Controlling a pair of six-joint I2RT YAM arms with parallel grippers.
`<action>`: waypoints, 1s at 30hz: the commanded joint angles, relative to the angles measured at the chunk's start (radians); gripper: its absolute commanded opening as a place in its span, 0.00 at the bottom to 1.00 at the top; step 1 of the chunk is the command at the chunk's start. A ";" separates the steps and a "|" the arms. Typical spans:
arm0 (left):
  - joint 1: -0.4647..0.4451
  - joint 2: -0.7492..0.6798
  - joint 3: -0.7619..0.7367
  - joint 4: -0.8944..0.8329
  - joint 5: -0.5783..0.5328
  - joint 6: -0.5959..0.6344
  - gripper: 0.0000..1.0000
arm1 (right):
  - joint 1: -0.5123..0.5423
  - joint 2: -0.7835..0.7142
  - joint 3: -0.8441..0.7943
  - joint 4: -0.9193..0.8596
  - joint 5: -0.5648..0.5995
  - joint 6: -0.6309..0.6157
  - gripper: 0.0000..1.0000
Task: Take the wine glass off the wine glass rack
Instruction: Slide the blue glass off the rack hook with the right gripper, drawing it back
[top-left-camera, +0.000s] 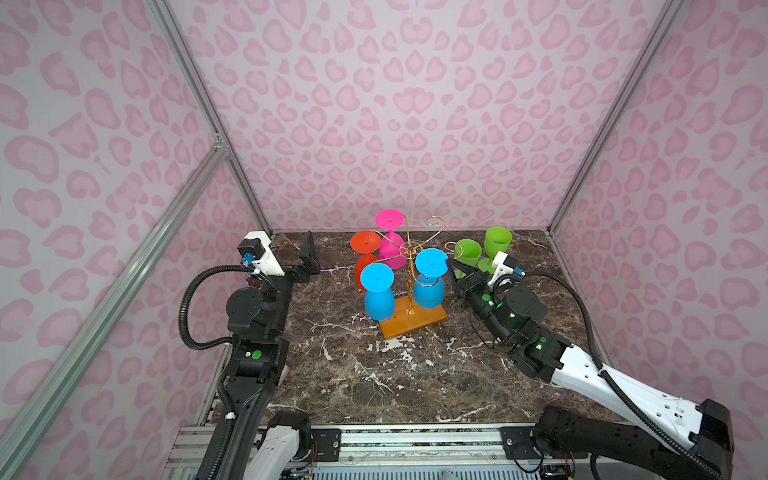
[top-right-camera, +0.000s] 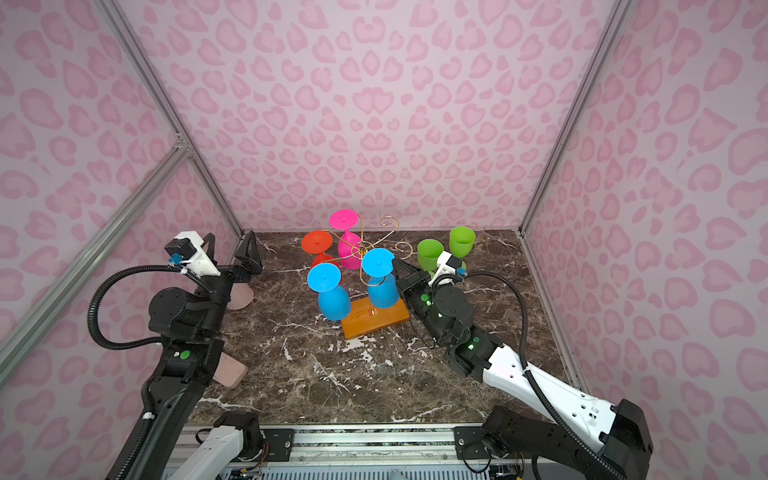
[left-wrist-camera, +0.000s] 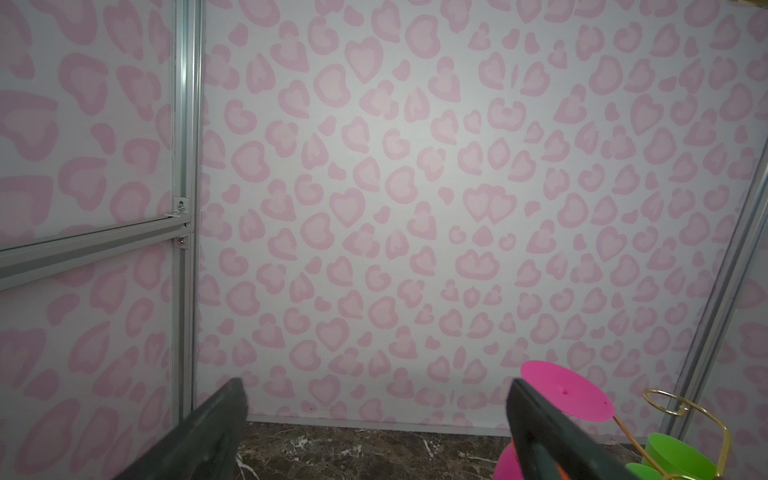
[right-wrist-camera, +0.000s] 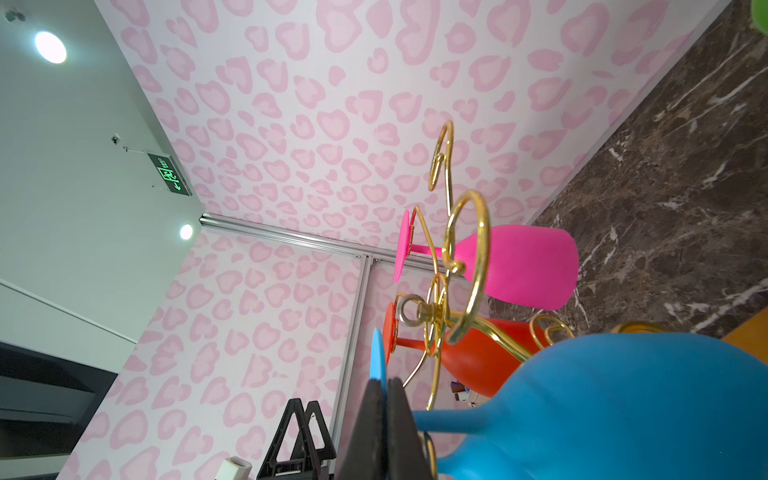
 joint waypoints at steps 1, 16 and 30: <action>0.001 -0.003 0.015 0.023 0.002 0.004 0.99 | 0.001 -0.012 -0.017 0.056 0.042 0.032 0.00; 0.001 -0.001 0.017 0.022 -0.003 0.007 0.99 | -0.009 -0.087 -0.051 -0.009 0.068 0.019 0.00; 0.003 0.002 0.019 0.020 -0.004 0.007 0.99 | -0.014 -0.198 -0.055 -0.182 0.113 -0.074 0.00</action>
